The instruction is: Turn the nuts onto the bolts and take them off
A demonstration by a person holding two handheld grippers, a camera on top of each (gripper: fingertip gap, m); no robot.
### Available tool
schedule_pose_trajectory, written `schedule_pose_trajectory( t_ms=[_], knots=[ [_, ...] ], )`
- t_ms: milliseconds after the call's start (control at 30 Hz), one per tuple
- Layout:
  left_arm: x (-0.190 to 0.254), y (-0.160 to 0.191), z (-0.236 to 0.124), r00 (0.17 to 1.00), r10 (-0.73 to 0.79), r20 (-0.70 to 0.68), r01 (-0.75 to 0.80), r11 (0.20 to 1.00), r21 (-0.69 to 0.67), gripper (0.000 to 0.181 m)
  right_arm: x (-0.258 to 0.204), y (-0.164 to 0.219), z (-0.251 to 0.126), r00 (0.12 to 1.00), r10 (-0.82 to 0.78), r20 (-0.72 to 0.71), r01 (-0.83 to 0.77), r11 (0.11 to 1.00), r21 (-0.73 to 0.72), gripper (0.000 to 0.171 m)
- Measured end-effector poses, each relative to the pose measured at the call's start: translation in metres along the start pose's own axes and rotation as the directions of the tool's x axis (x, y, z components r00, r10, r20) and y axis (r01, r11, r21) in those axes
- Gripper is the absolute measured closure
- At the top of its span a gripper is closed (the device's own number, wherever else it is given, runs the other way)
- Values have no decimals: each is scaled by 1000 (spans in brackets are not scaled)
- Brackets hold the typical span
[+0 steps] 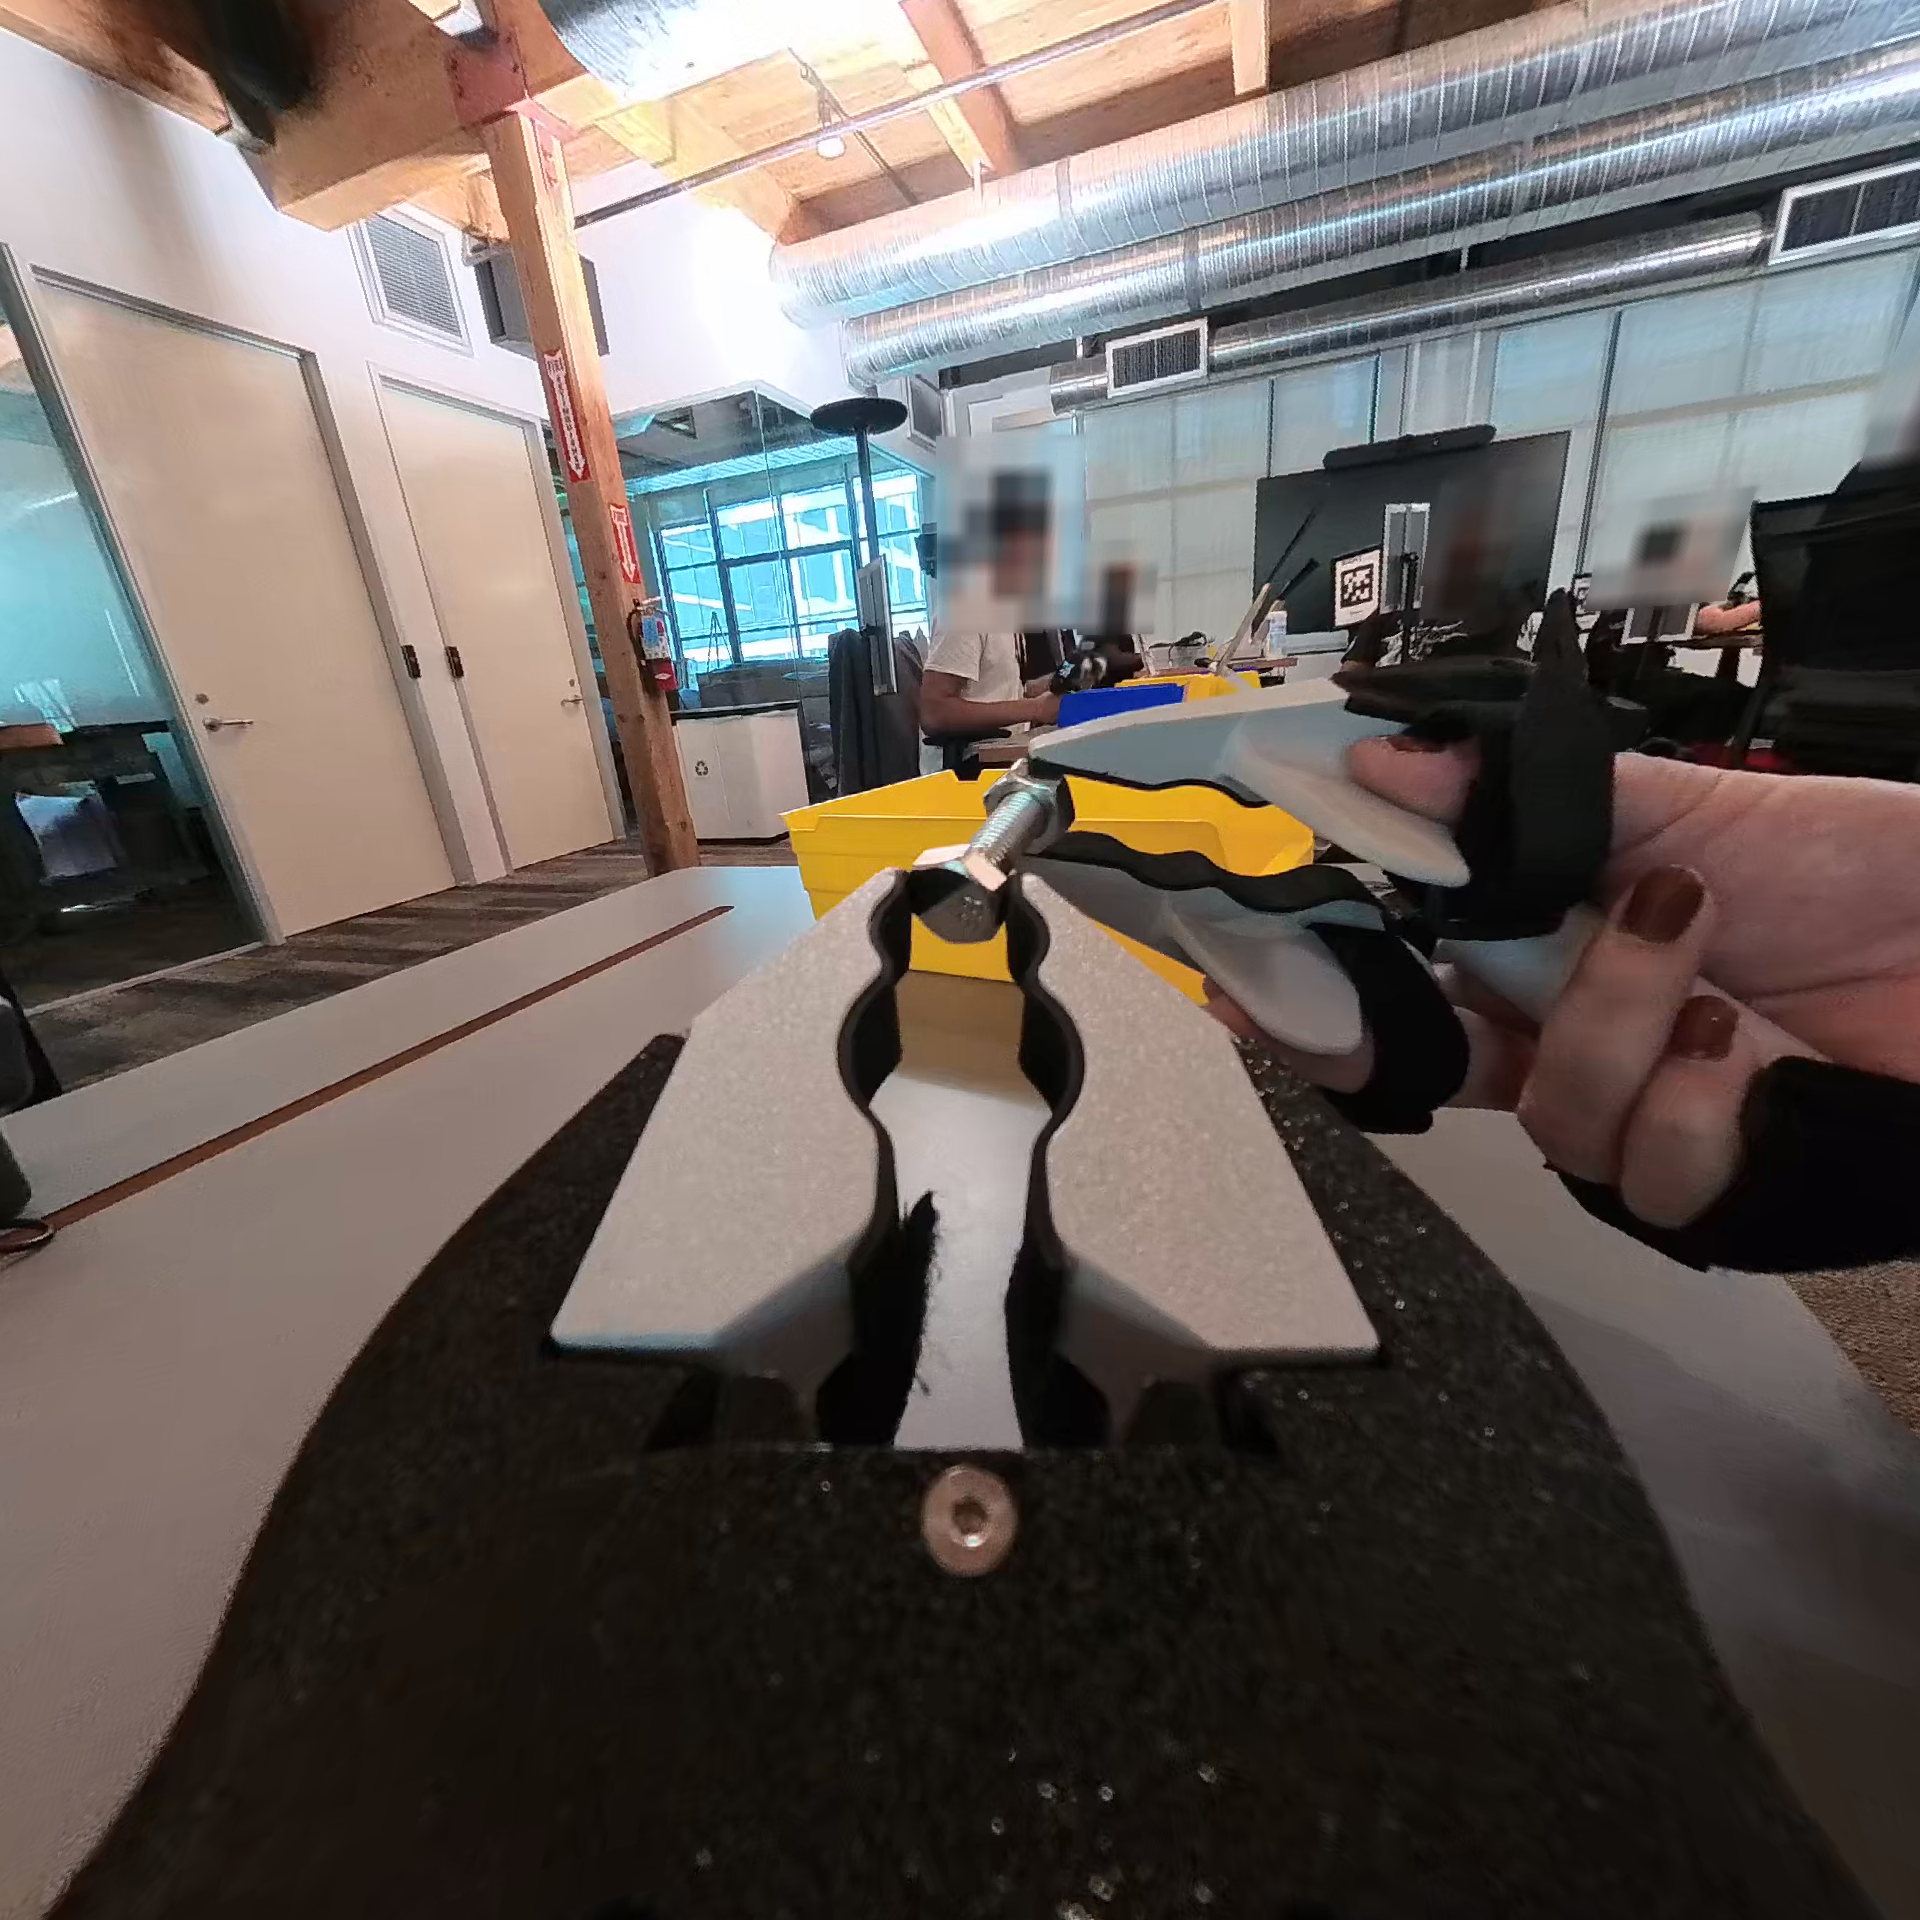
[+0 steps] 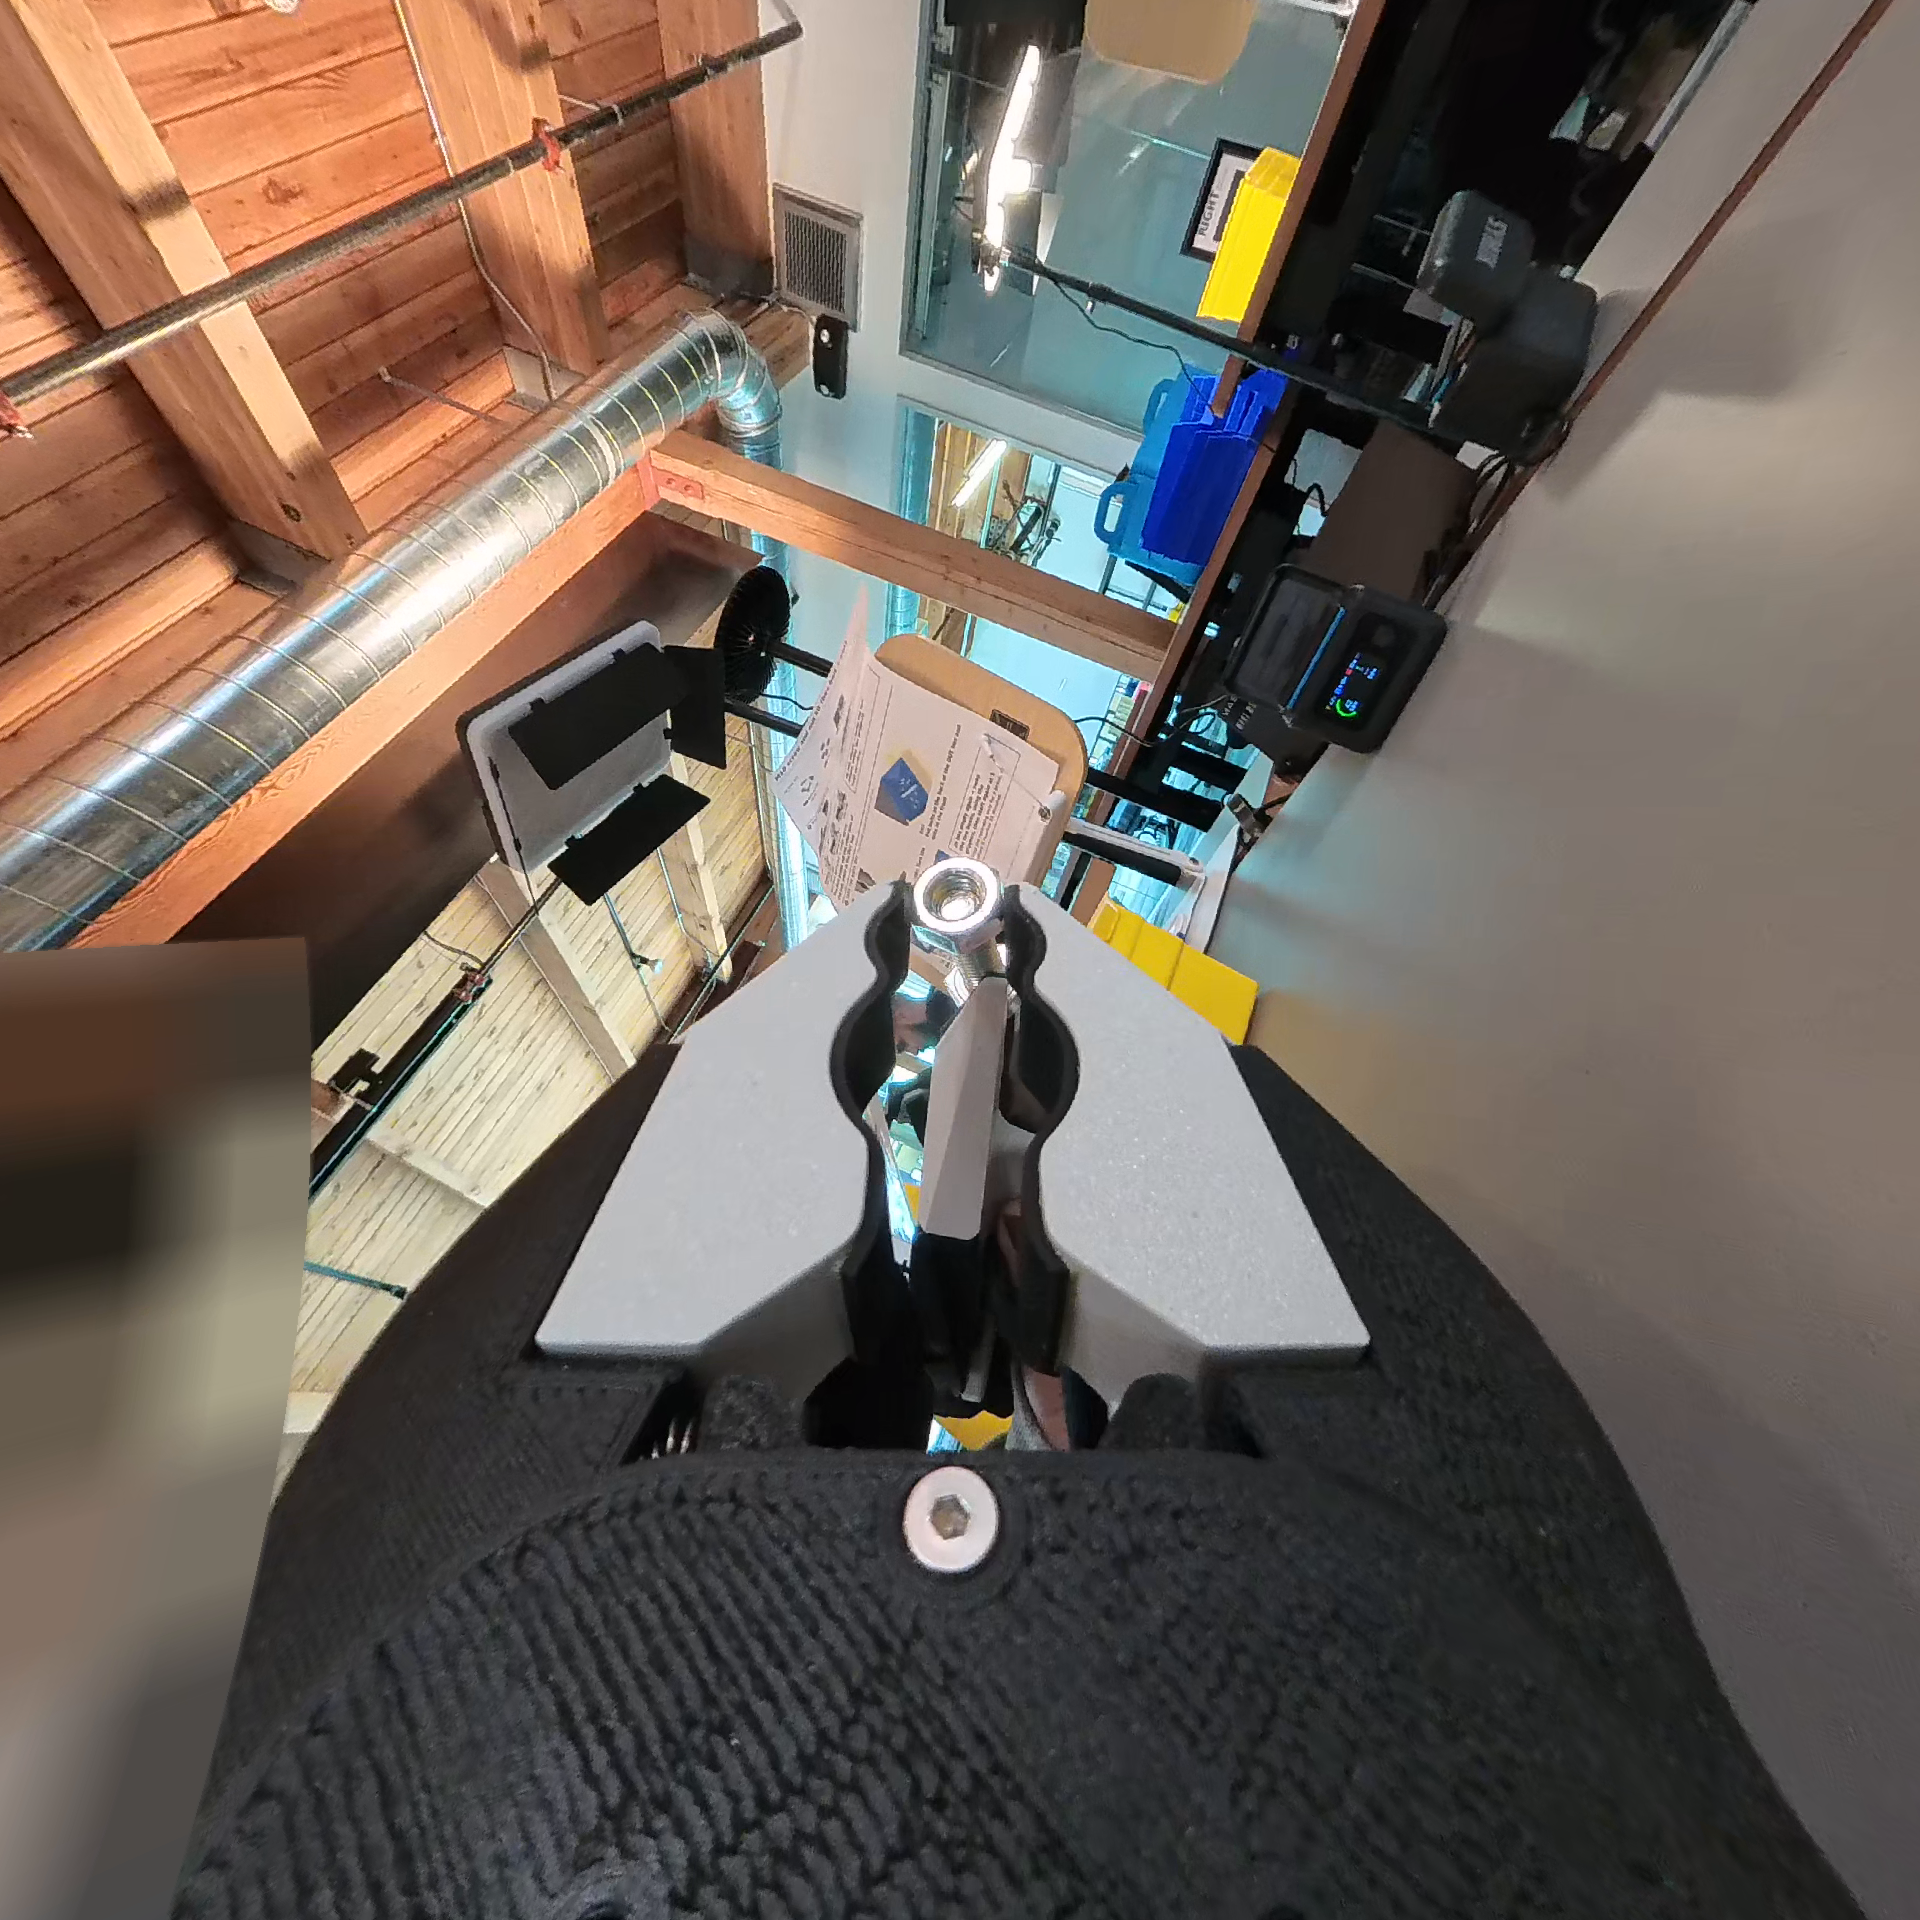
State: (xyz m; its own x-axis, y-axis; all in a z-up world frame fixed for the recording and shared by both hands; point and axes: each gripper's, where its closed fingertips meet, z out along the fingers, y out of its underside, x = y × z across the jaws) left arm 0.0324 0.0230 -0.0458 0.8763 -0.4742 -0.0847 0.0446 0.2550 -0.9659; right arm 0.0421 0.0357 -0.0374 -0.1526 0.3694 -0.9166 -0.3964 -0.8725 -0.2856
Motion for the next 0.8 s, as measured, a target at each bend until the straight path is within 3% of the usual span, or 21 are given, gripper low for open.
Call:
schedule_pose_trajectory(
  t_ms=[800],
  knots=[
    [0, -1, 0, 996, -87, -28, 87, 996, 23, 167, -2, 1, 0, 1000, -17, 20, 17, 1000, 6, 155]
  ],
)
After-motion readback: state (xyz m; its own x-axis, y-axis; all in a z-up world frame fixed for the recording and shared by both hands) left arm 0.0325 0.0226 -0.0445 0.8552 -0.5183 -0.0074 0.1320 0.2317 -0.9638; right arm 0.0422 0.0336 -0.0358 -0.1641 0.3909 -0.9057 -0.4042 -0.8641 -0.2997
